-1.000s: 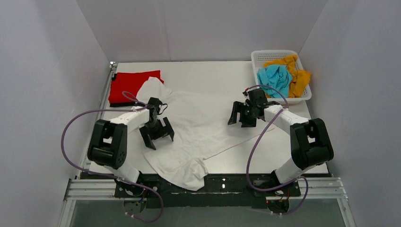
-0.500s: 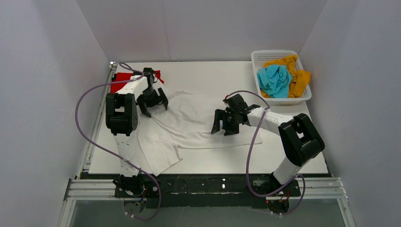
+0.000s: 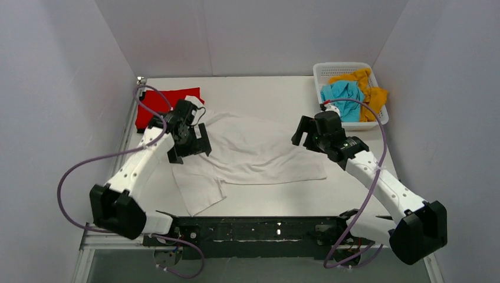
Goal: Fold and stack the t-shirts
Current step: Flatten out the tshirt
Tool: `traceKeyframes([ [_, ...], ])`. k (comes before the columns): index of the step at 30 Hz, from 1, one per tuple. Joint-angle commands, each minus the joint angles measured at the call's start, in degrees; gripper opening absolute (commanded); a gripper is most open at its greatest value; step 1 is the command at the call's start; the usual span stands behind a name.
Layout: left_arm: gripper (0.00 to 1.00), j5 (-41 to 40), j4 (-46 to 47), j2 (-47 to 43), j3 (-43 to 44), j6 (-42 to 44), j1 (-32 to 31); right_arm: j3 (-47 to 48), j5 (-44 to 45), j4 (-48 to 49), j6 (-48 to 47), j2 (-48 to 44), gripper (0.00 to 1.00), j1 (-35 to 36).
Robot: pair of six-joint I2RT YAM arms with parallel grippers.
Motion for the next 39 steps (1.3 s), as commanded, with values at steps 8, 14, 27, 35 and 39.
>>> traceKeyframes([
  [8,0.98,-4.31,-12.07,-26.57,-32.97,-16.32,-10.77,-12.29,-1.0,-2.35,-0.14,-10.89,0.92,-12.69],
  [14,0.98,-1.86,-0.99,-31.57,-41.29,-17.42,-10.93,-14.82,-3.35,-1.27,-0.61,-11.52,0.92,-13.95],
  [27,0.78,0.69,4.82,-29.46,-46.69,-17.69,-13.68,-14.78,-3.65,-1.29,-0.73,-10.61,0.91,-14.78],
  [35,0.49,0.71,11.11,-25.46,-47.9,-17.97,-14.27,-15.36,-3.52,-1.29,-0.62,-10.56,0.91,-15.12],
  [39,0.47,0.0,12.71,-23.0,-49.37,-17.64,-14.43,-15.59,-3.4,-1.54,-0.54,-10.53,0.91,-15.54],
])
